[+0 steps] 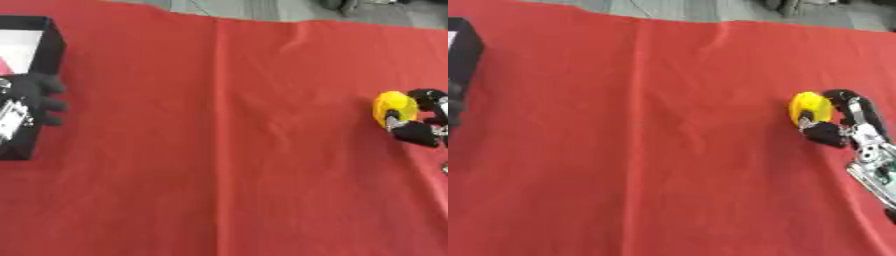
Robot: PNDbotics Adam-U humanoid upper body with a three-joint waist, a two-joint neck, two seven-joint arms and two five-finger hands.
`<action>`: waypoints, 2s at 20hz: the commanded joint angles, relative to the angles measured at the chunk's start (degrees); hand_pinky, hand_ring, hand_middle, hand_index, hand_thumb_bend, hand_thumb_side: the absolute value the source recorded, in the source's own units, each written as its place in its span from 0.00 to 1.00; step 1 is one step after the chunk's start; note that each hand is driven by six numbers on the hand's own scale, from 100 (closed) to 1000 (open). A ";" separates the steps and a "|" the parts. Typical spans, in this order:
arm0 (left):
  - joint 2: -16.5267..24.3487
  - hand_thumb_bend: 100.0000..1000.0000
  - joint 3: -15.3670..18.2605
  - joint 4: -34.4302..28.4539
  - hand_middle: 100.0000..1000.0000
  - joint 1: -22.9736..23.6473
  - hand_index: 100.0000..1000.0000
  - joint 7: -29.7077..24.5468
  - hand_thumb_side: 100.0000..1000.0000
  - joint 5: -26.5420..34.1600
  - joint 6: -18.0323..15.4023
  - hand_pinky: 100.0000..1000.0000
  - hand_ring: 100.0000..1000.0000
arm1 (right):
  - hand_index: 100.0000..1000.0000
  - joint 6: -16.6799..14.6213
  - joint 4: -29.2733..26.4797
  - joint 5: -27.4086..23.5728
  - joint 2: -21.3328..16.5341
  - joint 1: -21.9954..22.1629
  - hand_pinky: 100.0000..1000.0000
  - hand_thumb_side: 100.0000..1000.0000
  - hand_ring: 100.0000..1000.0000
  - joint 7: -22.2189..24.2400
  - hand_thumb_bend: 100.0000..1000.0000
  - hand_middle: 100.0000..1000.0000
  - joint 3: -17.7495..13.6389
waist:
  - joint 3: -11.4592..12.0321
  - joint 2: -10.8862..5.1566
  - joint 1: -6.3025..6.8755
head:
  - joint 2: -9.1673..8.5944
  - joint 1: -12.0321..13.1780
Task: Pick up the objects with one hand, pass them to the other hand, and then place them into the box on the other side of the table.
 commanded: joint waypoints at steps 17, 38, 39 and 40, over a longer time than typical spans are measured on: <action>1.07 0.00 0.41 -1.00 0.69 -1.07 0.76 -0.53 0.64 0.59 0.02 0.67 0.69 | 0.36 19.83 -8.21 4.78 -1.30 1.21 0.75 0.00 0.69 -20.23 0.00 0.34 -0.55 | -1.07 -2.44 -0.10 | 0.99 1.37; 10.87 0.00 0.46 -1.00 0.72 -3.04 0.78 -1.83 0.52 3.63 4.35 0.68 0.70 | 0.36 3.34 -13.29 34.13 5.26 -6.63 0.60 0.00 0.65 -16.84 0.00 0.35 16.19 | -5.26 -8.35 2.53 | 6.38 6.27; 11.84 0.00 0.16 -1.00 0.72 -3.47 0.78 -2.45 0.51 3.47 4.43 0.68 0.70 | 0.36 2.82 -13.29 37.24 6.26 -7.49 0.60 0.00 0.64 -15.76 0.00 0.35 17.01 | -5.39 -8.54 2.65 | 6.49 6.53; 12.77 0.00 -0.21 -1.00 0.72 -3.89 0.77 -3.10 0.51 3.37 4.56 0.68 0.70 | 0.36 2.40 -13.29 40.28 7.27 -8.30 0.61 0.00 0.64 -14.65 0.00 0.35 17.81 | -5.50 -8.71 2.77 | 6.61 6.66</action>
